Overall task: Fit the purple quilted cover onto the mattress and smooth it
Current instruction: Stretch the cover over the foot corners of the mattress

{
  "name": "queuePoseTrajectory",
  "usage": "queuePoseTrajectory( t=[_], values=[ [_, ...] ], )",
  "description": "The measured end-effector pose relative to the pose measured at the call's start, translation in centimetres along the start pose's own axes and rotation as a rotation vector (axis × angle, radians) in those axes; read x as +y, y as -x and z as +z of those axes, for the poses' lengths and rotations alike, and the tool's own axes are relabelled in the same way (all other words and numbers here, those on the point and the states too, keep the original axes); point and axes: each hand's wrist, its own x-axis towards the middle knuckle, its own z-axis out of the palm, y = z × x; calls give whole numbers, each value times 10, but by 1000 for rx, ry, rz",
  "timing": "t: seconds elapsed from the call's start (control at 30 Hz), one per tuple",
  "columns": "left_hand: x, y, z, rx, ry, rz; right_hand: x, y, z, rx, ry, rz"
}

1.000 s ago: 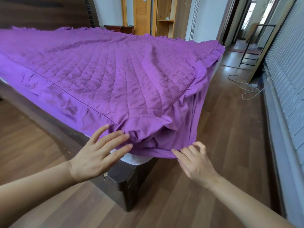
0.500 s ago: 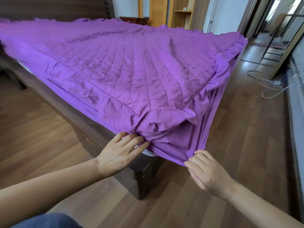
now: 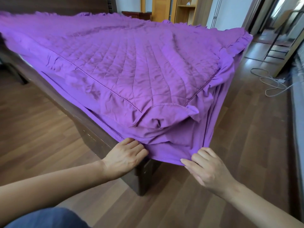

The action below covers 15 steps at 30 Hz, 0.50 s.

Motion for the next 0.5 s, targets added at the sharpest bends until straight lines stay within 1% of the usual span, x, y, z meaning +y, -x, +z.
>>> queuePoseTrajectory(
  t=[0.07,0.1,0.17,0.3,0.37,0.43,0.5],
  values=[
    [10,12,2,-6,89,62,2,11,4,17,42,-15],
    [15,17,5,-16,119,101,5,19,8,-6,82,-22],
    [21,20,14,-64,145,134,11,34,19,-112,151,-17],
    [20,-5,23,-176,212,21,27,34,46,-350,207,35],
    [19,-5,23,-206,234,7,28,29,56,-450,199,73],
    [17,6,24,-235,264,19,23,29,64,-516,194,132],
    [12,16,23,-230,282,44,18,34,67,-541,214,167]
  ],
)
